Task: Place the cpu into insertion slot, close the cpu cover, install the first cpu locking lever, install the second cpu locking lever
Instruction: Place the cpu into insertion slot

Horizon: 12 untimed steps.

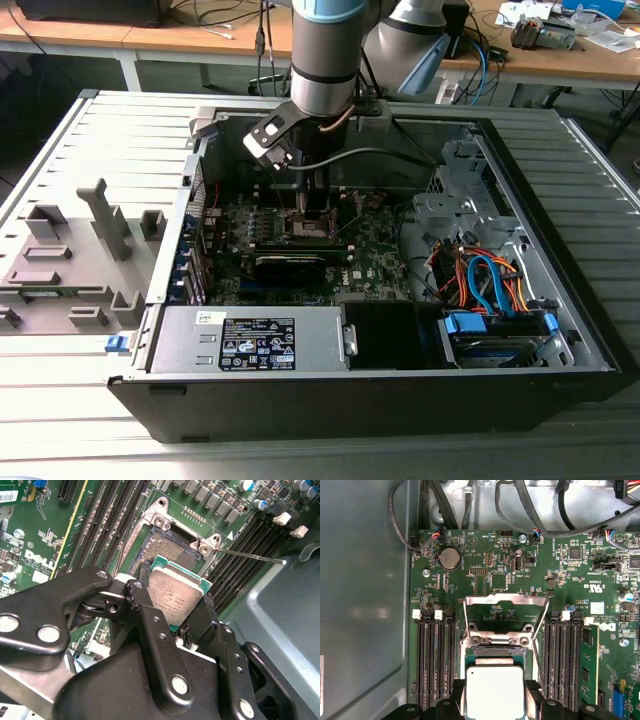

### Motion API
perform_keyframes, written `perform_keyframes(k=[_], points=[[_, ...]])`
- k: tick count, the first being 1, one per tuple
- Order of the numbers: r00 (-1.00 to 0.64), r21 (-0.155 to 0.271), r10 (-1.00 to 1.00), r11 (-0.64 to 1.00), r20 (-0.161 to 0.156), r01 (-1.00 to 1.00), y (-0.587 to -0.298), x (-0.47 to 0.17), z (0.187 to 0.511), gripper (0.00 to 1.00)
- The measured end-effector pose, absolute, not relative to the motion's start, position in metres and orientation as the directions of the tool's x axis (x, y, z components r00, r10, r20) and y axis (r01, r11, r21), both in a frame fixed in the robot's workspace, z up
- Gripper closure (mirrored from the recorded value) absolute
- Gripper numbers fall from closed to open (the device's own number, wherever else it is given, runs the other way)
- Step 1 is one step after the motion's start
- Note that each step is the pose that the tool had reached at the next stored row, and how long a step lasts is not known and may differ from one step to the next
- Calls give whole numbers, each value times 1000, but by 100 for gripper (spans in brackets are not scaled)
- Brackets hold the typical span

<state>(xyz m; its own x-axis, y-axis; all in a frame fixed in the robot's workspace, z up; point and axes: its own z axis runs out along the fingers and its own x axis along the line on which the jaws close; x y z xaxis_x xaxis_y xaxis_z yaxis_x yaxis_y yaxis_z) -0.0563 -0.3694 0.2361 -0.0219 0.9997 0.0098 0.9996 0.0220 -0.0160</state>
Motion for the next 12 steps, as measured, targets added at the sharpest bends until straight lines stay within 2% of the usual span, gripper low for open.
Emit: perform_keyframes(k=[12], points=[[-22, -16, 1000, 22, 10, 1000, -369, -56, 232, 45]])
